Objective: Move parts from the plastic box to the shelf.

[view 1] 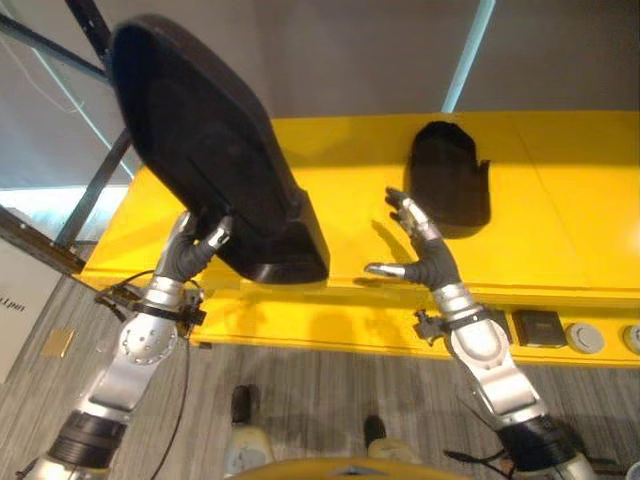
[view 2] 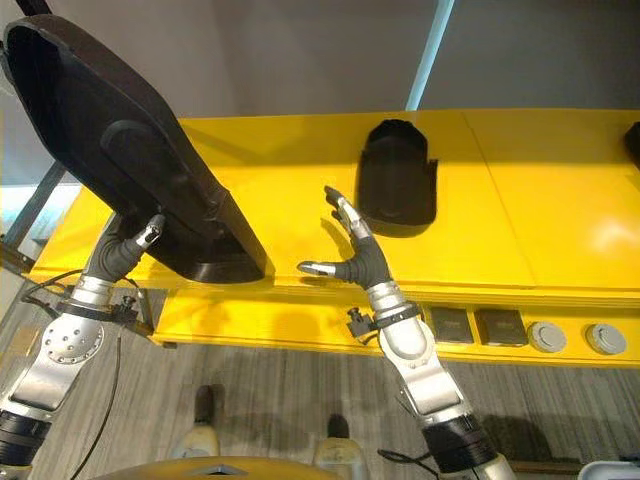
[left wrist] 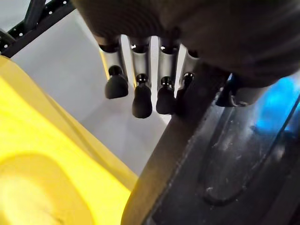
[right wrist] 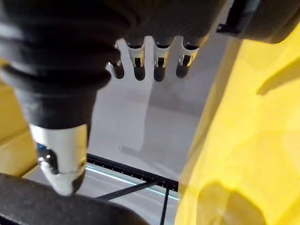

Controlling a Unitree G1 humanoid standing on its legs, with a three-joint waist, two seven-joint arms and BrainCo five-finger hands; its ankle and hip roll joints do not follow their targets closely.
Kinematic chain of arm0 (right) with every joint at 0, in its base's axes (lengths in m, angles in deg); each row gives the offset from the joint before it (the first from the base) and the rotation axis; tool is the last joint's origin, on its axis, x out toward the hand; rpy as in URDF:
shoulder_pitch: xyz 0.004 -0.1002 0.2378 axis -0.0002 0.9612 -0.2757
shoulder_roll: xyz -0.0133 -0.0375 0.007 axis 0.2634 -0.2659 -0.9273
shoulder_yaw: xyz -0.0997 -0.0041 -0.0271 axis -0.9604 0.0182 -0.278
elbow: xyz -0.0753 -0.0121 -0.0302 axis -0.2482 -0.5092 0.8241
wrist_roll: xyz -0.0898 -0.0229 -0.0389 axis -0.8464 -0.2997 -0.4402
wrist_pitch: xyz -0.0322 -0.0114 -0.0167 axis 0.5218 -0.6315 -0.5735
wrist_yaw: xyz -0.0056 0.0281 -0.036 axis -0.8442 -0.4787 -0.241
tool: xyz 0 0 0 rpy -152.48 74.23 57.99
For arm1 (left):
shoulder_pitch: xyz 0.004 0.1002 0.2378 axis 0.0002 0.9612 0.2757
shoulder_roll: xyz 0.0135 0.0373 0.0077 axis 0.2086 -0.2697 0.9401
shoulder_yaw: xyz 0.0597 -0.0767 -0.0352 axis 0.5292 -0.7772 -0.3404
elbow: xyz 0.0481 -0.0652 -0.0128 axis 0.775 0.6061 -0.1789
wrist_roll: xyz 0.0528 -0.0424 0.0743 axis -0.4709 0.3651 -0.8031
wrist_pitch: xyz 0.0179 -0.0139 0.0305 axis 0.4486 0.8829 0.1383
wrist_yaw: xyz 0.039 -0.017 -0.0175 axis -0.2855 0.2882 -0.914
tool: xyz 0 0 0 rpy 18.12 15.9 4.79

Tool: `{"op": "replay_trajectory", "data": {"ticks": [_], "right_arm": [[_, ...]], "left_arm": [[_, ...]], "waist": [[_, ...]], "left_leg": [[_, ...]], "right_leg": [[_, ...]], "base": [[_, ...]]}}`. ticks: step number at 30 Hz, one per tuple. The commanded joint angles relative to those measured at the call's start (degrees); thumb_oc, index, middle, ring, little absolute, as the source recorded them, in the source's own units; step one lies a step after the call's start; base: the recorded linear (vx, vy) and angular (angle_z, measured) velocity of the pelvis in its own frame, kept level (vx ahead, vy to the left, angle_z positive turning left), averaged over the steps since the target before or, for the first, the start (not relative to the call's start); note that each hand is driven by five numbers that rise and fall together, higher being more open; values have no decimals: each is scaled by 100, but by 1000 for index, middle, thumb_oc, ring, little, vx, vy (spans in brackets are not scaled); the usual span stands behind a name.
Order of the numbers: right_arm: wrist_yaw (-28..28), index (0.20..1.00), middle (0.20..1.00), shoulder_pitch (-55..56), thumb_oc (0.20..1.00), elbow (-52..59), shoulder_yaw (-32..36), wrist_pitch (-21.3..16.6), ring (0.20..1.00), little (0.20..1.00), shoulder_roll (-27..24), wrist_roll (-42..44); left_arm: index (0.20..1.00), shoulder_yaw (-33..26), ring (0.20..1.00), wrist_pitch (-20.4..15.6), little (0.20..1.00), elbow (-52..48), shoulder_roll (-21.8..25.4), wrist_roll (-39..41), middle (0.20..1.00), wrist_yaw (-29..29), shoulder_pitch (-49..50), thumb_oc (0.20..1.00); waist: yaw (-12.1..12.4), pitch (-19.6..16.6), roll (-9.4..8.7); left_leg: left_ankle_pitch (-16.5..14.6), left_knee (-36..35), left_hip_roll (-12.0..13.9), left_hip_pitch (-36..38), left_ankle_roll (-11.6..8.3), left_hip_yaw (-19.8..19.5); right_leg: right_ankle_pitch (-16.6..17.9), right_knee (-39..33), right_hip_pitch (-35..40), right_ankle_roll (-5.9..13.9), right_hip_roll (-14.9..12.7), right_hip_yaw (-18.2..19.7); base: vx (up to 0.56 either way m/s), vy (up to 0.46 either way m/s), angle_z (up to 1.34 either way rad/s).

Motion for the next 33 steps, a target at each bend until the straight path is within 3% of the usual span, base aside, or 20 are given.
{"op": "replay_trajectory", "data": {"ticks": [1, 5, 6, 7, 9, 11, 12, 13, 14, 19, 23, 28, 33], "right_arm": [[-117, 1000, 1000, -149, 1000, 379, -38, -231, 1000, 1000, 285, -48], [-126, 1000, 1000, 35, 1000, 381, 48, -141, 1000, 1000, 392, -198], [-175, 1000, 1000, 130, 1000, 334, 176, -56, 1000, 1000, 409, -462], [-236, 1000, 1000, 173, 1000, 360, 277, -54, 1000, 1000, 385, -591], [-271, 1000, 1000, 295, 1000, 488, 590, -102, 1000, 1000, 255, -822], [-203, 1000, 1000, 619, 1000, 725, 965, -202, 1000, 1000, 33, -898], [-158, 1000, 1000, 685, 1000, 833, 1131, -226, 1000, 1000, -40, -856], [-146, 1000, 1000, 700, 1000, 852, 1139, -219, 1000, 1000, -42, -845], [-28, 1000, 1000, 759, 1000, 954, 1239, -287, 1000, 1000, -61, -628], [557, 1000, 1000, 851, 1000, 1178, 1168, -311, 1000, 1000, -98, 28], [1244, 1000, 1000, 637, 1000, 1560, 788, -215, 1000, 1000, -144, 1033], [1475, 1000, 1000, 295, 1000, 1612, 320, -152, 1000, 1000, 4, 1747], [1533, 1000, 1000, 75, 1000, 1697, -102, -133, 1000, 1000, 61, 1921]], "left_arm": [[200, -152, 200, -176, 200, -452, 419, 232, 200, -205, -317, 200], [200, -248, 200, -99, 200, -345, 753, 40, 200, -101, -418, 200], [200, -448, 200, -24, 200, -279, 927, -120, 200, -110, -337, 200], [200, -540, 200, -12, 200, -251, 995, -174, 200, -113, -302, 200], [200, -691, 200, -31, 200, -184, 1145, -354, 200, -55, -280, 200], [200, -818, 200, -63, 200, 25, 1207, -323, 200, -48, -300, 200], [200, -922, 200, -44, 200, 90, 1253, -304, 200, -17, -249, 200], [200, -928, 200, -44, 200, 84, 1251, -299, 200, -11, -241, 200], [200, -1167, 200, -13, 200, 203, 1385, -245, 200, 45, -114, 200], [200, -1321, 200, 82, 200, 611, 1255, 170, 200, 208, -7, 200], [200, -974, 200, 275, 200, 1489, 1000, 1055, 200, 563, -198, 200], [200, -535, 200, 491, 200, 2193, 1178, 1491, 200, 783, -857, 200], [200, -66, 200, 609, 200, 2862, 1392, 1854, 200, 880, -1696, 200]], "waist": [[67, -494, -310], [114, -530, -500], [104, -509, -587], [103, -476, -593], [39, -419, -585], [-98, -400, -582], [-110, -413, -580], [-106, -412, -574], [-107, -403, -652], [-181, -488, -759], [-306, -552, -729], [-396, -496, -649], [-467, -366, -564]], "left_leg": [[-93, 133, -287, 85, 21, 216], [-305, 118, -599, 235, 300, 536], [-456, 151, -793, 314, 473, 643], [-512, 160, -807, 344, 523, 726], [-541, 163, -803, 370, 582, 860], [-537, 127, -855, 434, 626, 910], [-560, 107, -876, 469, 640, 941], [-567, 101, -868, 482, 637, 947], [-656, 157, -917, 508, 649, 1026], [-719, 180, -870, 678, 596, 1108], [-695, 63, -782, 998, 554, 1184], [-651, 21, -735, 963, 510, 1164], [-570, -6, -690, 806, 457, 1147]], "right_leg": [[-781, 271, 218, 191, -701, 109], [-520, 570, -94, 344, -1033, 310], [-65, 968, -347, 428, -1215, 406], [-29, 1086, -462, 406, -1211, 357], [-29, 1257, -683, 388, -975, 280], [-472, 1126, -836, 286, -330, 478], [-561, 1032, -844, 220, -172, 485], [-562, 1023, -832, 215, -163, 488], [-580, 662, -715, 80, -83, 266], [-583, 474, -535, 4, 13, 419], [-674, 519, -359, -43, 28, 440], [-672, 440, -364, -46, 55, 426], [-629, 352, -473, -46, 81, 427]], "base": [[258, 452, -25], [131, 280, -14], [165, 365, -40], [128, 318, -49], [58, 195, -51], [77, 162, -42], [49, 69, -15], [58, 23, -3], [32, -22, -20], [74, -41, -21], [135, -46, -2], [23, -7, 0], [-24, -13, 9]]}}
